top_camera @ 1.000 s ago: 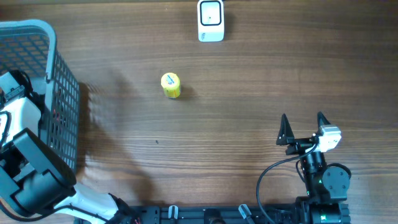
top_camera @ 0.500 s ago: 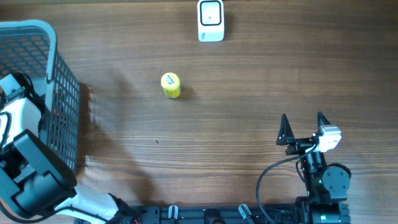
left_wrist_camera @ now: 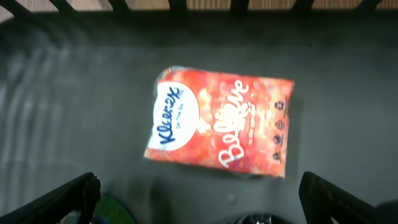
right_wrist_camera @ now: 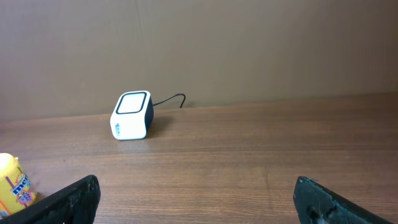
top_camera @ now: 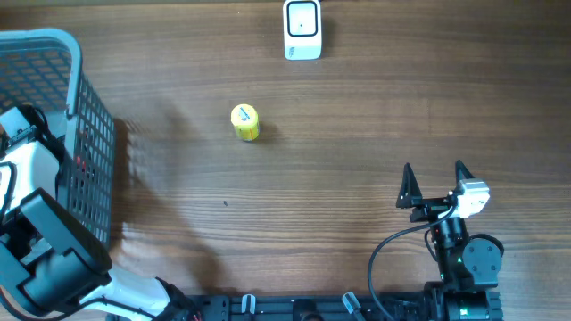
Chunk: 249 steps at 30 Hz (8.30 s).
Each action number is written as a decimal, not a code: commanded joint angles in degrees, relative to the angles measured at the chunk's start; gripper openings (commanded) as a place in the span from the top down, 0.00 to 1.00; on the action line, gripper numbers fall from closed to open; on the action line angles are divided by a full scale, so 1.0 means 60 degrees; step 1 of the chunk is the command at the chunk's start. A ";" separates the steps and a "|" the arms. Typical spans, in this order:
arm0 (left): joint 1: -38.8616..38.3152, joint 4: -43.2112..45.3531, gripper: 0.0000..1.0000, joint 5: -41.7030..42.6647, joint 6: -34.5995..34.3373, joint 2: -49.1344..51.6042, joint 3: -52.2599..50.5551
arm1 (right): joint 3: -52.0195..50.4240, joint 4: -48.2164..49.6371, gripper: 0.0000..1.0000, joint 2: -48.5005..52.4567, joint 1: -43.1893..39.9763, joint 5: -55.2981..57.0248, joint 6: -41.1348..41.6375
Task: Scan the item barcode
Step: 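Reach the left gripper back into the basket and grasp the Kleenex pack, then carry the Kleenex pack out and place it beside the Mentos bottle, then reach into the basket and grasp the tin can with the left gripper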
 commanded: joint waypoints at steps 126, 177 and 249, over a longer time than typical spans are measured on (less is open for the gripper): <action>-1.2502 -0.0237 0.02 0.0124 0.3453 -0.1570 0.0248 | -0.0011 0.0022 0.00 -0.0025 0.0036 0.0098 0.0153; 0.1836 -0.5362 0.02 0.2998 -0.1242 -0.1723 0.2911 | -0.0011 0.0026 0.00 -0.0025 0.0036 0.0098 0.0153; 0.1829 0.0477 0.38 0.4441 -0.0991 -0.4863 -0.3031 | -0.0011 0.0026 0.00 -0.0025 0.0036 0.0095 0.0149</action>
